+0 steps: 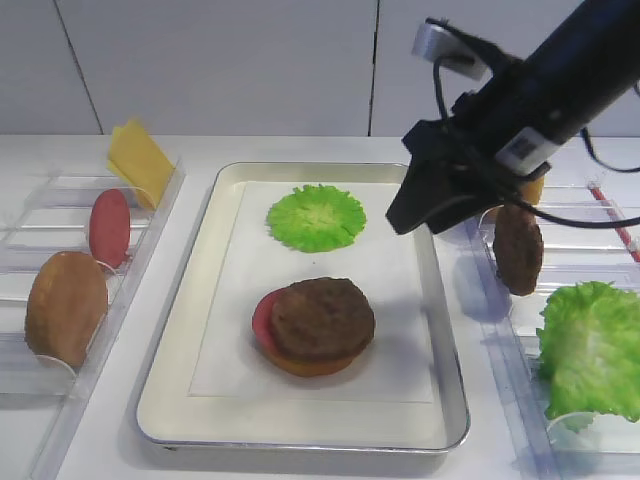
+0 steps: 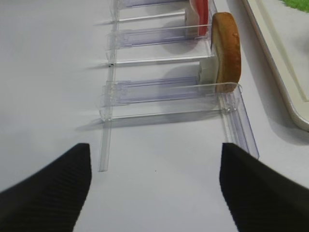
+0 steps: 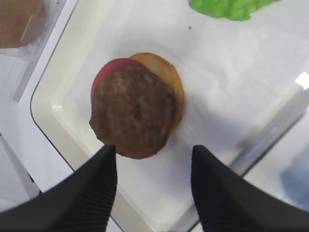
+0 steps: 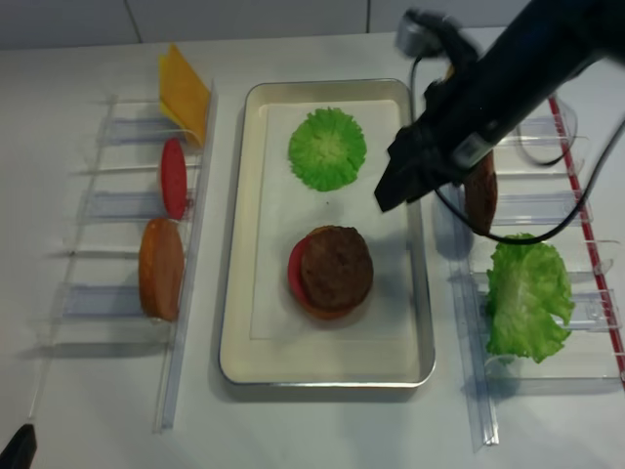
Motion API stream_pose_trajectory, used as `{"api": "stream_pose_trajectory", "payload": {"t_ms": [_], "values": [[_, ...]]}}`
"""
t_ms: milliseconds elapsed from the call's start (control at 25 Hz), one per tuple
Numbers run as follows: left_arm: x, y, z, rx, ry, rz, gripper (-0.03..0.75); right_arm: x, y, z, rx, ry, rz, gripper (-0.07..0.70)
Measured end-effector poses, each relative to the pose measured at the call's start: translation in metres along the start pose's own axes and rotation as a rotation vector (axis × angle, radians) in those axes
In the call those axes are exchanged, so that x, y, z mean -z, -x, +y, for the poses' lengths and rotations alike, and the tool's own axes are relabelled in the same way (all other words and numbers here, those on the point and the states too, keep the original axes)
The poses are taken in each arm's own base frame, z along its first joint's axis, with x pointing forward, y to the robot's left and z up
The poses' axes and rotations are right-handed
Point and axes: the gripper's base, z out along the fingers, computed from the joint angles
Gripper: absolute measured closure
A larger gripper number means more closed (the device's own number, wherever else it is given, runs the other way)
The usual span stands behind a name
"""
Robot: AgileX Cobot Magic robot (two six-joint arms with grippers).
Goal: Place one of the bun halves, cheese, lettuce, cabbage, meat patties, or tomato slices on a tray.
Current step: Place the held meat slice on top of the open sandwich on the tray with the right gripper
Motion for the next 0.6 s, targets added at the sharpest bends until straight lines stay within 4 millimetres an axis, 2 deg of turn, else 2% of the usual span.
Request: {"api": "stream_pose_trajectory", "payload": {"t_ms": [280,440,600], "values": [[0.000,0.000,0.000,0.000,0.000,0.000,0.715,0.074,-0.024,0.035,0.058,-0.287,-0.115,0.258],[0.000,0.000,0.000,0.000,0.000,0.000,0.715,0.115,-0.050,0.058,0.055,-0.438,-0.194,0.261],[0.000,0.000,0.000,0.000,0.000,0.000,0.715,0.144,-0.082,0.078,0.026,-0.519,-0.255,0.261]]}}
